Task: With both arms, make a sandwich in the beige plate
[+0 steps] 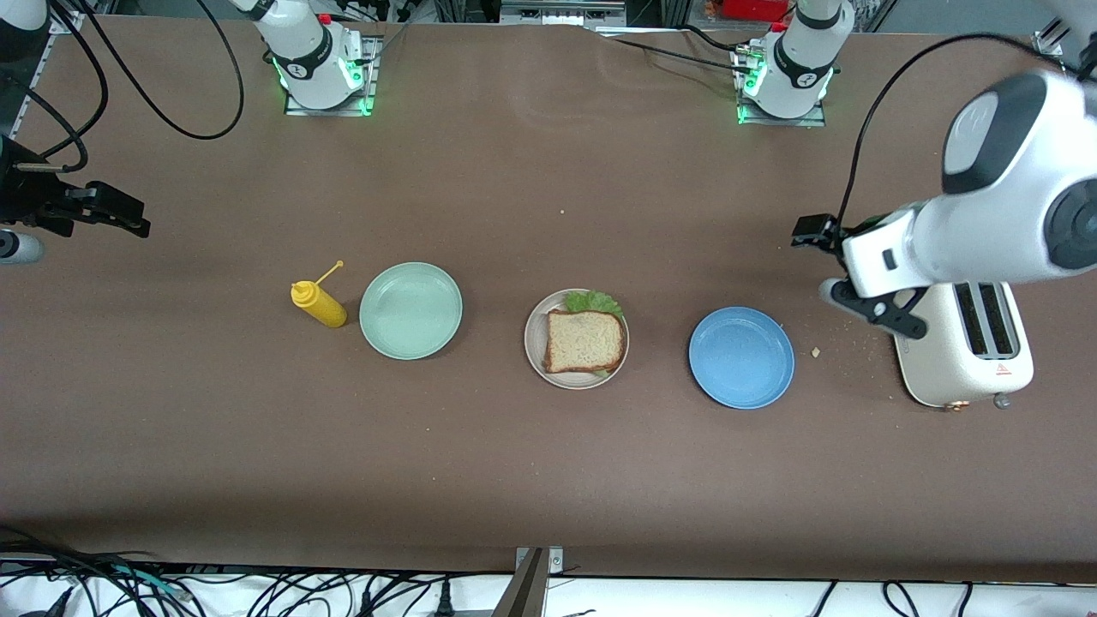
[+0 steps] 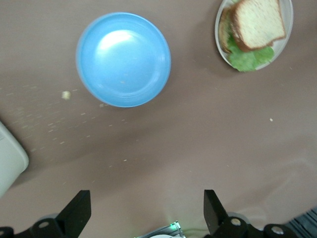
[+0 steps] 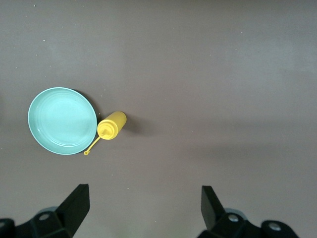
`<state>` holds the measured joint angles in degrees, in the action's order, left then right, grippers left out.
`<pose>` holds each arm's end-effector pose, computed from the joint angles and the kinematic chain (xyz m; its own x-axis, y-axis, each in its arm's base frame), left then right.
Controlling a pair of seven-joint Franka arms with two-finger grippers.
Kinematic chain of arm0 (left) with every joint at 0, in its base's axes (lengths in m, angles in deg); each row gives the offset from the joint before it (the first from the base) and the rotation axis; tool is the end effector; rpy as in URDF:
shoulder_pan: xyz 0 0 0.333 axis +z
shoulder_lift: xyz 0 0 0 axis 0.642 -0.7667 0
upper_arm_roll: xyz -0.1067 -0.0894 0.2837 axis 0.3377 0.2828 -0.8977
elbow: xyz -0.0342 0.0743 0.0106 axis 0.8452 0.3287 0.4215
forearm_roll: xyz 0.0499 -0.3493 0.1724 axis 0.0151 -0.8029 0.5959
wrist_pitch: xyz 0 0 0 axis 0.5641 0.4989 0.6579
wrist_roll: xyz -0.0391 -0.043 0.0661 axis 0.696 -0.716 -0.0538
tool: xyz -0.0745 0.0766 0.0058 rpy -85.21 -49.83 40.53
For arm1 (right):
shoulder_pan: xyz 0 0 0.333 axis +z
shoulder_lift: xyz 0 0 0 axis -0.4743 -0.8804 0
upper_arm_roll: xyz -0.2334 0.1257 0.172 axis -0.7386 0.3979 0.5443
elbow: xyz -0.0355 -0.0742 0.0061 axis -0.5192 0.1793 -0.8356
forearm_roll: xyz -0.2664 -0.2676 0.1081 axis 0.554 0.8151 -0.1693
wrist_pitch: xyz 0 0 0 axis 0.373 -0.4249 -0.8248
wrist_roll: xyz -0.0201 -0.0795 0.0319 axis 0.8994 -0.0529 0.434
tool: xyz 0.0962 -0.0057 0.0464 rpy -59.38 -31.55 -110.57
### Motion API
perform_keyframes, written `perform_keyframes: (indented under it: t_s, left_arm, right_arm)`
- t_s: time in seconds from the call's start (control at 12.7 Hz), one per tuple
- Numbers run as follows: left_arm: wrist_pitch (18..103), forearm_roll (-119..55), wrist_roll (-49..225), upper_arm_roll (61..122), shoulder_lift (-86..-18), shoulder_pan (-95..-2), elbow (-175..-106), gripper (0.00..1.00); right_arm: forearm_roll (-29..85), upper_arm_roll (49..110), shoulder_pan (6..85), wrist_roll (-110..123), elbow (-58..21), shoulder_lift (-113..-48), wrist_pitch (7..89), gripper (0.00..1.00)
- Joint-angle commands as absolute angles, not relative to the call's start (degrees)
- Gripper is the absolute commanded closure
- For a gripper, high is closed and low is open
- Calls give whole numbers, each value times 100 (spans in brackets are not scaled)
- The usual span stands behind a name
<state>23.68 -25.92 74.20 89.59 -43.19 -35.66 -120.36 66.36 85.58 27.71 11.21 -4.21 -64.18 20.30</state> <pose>0.6040 -0.1119 0.5281 0.9055 -0.3401 -0.2538 -0.3075 -0.9380 0.1599 0.5885 -0.0022 0.5991 0.9983 0.0102 -0.0578 0.0112 -0.9998 0.0181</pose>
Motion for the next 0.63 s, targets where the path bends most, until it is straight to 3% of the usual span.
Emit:
perform_keyframes:
  t_s: [0.0,0.55]
  left_arm:
    - [2366,-2441,7663,7886,-3644,-4378,-12307,0]
    - [3084,-2353,7839,7302,-2729,-4372,-12834,0]
  right_arm:
    - [6555,8502,2814,1135,-360,-6432,2032,0]
    - [6555,8493,2805,1135,-360,-6423,2032,0]
